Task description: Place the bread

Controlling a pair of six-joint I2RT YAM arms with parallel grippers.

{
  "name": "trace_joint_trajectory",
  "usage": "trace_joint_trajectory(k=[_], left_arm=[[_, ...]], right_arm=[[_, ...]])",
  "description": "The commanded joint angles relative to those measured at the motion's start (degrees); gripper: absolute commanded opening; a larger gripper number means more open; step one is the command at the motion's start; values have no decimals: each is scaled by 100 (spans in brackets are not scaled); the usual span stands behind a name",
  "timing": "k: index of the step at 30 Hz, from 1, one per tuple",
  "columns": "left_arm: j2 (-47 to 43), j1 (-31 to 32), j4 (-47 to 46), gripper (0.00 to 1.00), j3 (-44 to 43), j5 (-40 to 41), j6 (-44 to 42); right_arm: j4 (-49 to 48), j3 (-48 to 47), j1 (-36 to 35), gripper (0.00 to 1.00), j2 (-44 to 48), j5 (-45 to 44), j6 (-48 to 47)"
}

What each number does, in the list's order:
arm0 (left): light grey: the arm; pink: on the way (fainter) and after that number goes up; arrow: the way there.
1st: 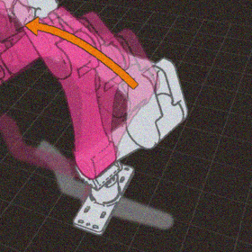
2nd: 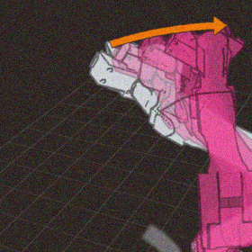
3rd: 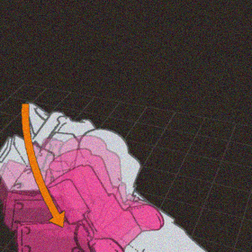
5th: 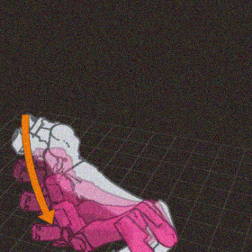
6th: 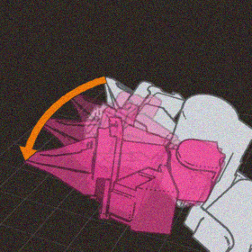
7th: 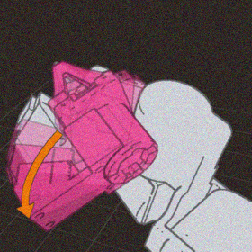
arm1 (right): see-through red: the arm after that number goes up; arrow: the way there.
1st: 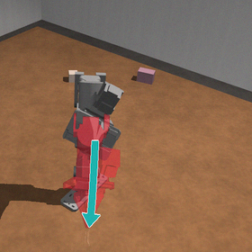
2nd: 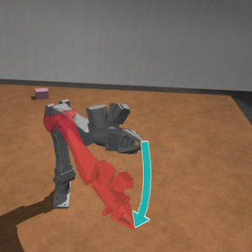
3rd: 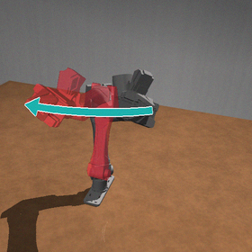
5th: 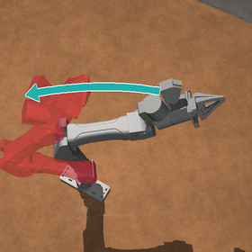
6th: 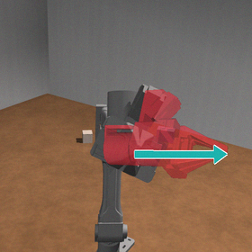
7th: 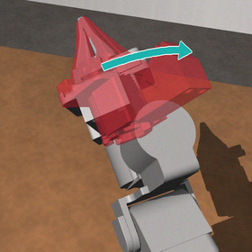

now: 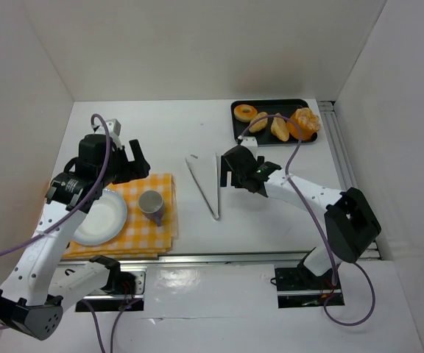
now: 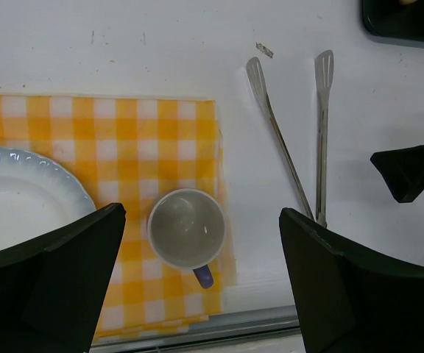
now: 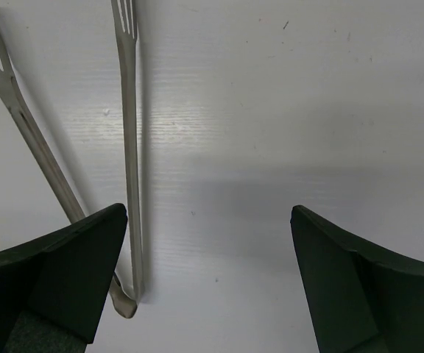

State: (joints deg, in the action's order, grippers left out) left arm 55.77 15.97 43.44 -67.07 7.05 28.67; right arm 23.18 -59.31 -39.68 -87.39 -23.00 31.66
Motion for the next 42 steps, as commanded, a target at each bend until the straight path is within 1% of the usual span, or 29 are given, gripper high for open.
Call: trace_joint_trajectory(k=[1,8,10,15,17,20,27,31,33,38,42], left_arm=[[22,29,-292,99,-114,-116,-1],[127,29,-345,99,-245,-116,-54],[127,29,-345,99,-245,-116,-107],[-57,29,-345,99,-184,-2,-45],[-57,29,-345,99,-131,-2,-45],[-57,29,-292,99,-131,-63,-45],[-207,29,-345,99,89,-63,7],[-154,29,-345,99,18,-63,7],[-154,29,-345,99,18,-63,7],[-154,29,-345,99,18,-63,7],[-154,29,-345,99,71,-63,7]], right_arm=[[-226,-19,109,99,214,-11,-2],[-94,-19,110,99,214,-125,-2],[-252,112,-30,99,214,-55,-2],[-630,314,-364,99,214,252,-721],[-771,367,-584,99,214,322,-889],[-929,446,-664,99,161,665,-1092],[-1325,394,-856,99,-506,1447,-1680],[-1377,43,-857,99,-1068,1605,-1681],[-1438,-89,-857,99,-1341,1606,-1681],[-1377,-467,-910,99,-1912,931,-1286],[-1825,-468,-910,99,-2176,464,-1039]])
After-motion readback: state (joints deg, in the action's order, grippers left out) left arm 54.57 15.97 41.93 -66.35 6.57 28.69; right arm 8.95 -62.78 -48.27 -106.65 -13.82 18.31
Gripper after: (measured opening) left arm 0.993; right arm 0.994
